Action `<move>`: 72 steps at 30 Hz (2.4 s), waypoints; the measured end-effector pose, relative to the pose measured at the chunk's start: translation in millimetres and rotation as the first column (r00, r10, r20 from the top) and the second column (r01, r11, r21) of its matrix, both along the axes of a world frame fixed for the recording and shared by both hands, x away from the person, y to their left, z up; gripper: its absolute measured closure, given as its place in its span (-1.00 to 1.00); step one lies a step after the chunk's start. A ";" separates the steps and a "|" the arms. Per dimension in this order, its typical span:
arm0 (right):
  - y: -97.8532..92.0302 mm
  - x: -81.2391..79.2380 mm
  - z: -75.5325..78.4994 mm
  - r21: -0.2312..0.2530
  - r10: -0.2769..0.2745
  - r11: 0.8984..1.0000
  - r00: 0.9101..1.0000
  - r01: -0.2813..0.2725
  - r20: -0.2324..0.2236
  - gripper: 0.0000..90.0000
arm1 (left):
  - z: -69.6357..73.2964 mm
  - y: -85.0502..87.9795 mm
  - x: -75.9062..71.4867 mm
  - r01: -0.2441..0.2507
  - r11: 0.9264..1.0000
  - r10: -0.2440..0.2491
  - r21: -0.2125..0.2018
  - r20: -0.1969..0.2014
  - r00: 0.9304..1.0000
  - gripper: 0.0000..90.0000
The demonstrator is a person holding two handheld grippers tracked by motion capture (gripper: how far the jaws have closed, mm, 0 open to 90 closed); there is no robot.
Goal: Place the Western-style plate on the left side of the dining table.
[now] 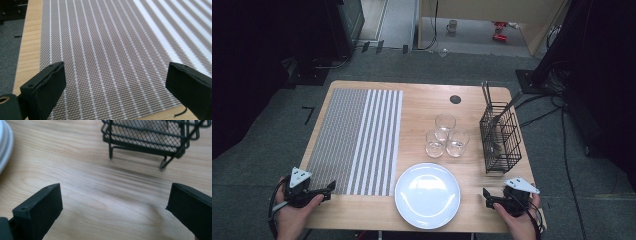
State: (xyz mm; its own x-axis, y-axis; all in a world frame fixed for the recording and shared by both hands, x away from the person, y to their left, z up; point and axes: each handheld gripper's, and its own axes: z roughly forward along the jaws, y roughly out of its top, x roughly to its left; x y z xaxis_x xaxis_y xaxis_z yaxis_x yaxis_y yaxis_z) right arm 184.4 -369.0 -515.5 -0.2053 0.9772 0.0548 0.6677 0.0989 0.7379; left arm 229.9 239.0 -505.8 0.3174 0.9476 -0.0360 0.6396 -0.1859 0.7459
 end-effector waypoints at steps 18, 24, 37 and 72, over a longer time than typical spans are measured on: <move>27.6 -0.9 16.7 0.017 0.035 0.999 0.999 -0.036 0.042 -1.00 | 13.0 -36.2 -1.2 0.065 0.998 -0.064 -0.008 0.022 0.998 -0.93; 42.6 3.1 17.4 0.008 0.067 0.998 0.997 -0.067 0.048 -1.00 | 14.7 -51.2 -0.8 0.100 0.995 -0.099 -0.011 0.023 0.995 -0.93; 74.2 9.5 20.7 0.001 0.131 0.991 0.990 -0.131 0.047 -1.00 | 24.4 -85.6 0.2 0.167 0.985 -0.166 -0.051 0.033 0.986 -0.92; 115.4 10.3 16.9 -0.019 0.135 0.991 0.980 -0.134 0.144 -0.69 | 24.6 -141.7 -1.2 0.278 0.959 -0.276 -0.052 0.037 0.960 -0.92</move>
